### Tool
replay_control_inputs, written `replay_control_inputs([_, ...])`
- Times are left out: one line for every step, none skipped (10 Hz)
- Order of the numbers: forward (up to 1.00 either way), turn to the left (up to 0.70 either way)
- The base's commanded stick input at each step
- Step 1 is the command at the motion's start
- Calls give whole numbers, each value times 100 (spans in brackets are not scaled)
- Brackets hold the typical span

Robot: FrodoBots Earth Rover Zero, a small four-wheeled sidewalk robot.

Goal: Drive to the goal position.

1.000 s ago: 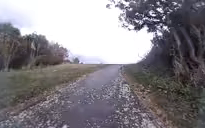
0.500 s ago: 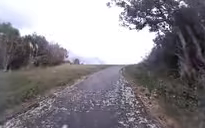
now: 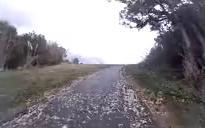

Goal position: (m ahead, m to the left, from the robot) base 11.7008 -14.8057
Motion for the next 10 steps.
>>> replay_control_inputs([60,-14])
replay_control_inputs([60,-12])
replay_control_inputs([60,0])
replay_control_inputs([60,0])
replay_control_inputs([60,0])
replay_control_inputs([60,0])
replay_control_inputs([60,0])
replay_control_inputs([60,0])
replay_control_inputs([60,0])
replay_control_inputs([60,0])
